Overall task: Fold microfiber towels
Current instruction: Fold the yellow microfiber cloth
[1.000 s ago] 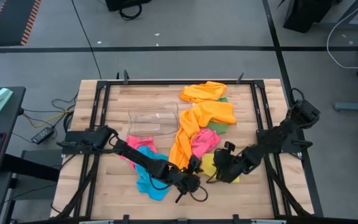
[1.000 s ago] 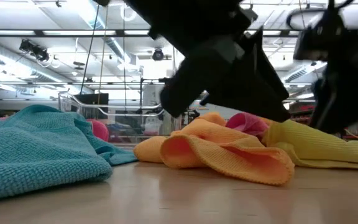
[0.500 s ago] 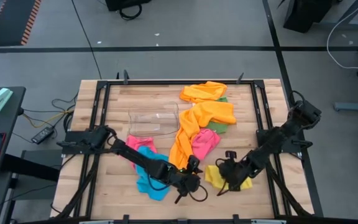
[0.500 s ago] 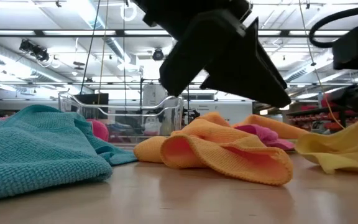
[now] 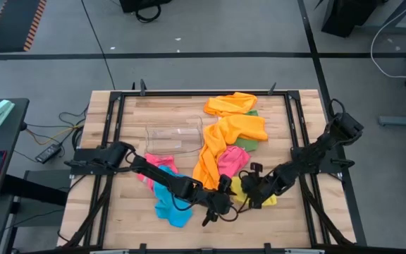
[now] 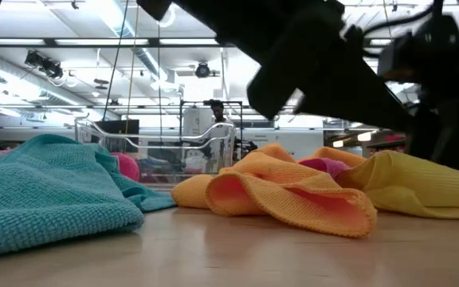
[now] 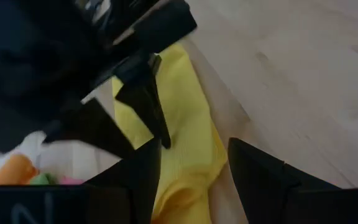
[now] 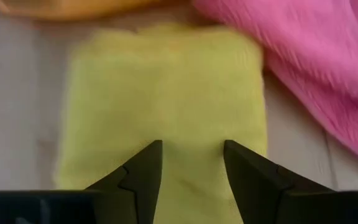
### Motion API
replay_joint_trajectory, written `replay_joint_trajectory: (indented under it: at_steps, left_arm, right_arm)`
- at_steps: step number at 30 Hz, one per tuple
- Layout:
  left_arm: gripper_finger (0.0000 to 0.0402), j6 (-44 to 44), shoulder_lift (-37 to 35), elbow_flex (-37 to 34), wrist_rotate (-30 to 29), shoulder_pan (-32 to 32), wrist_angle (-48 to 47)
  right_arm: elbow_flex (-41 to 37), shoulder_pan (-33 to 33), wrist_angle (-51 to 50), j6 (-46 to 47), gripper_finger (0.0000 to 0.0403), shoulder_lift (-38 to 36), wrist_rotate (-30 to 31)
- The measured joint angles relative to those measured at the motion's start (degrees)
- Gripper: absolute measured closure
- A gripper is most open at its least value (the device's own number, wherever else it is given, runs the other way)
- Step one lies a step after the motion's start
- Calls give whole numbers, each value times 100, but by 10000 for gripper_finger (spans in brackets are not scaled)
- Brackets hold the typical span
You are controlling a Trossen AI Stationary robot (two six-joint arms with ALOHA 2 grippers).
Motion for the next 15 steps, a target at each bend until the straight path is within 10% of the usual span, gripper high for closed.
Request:
replay_joint_trajectory:
  at_steps: [15]
  left_arm:
    - [207,375,130,-5,579,277,162]
  right_arm:
    - [448,897,-1142,438,211,-460,-112]
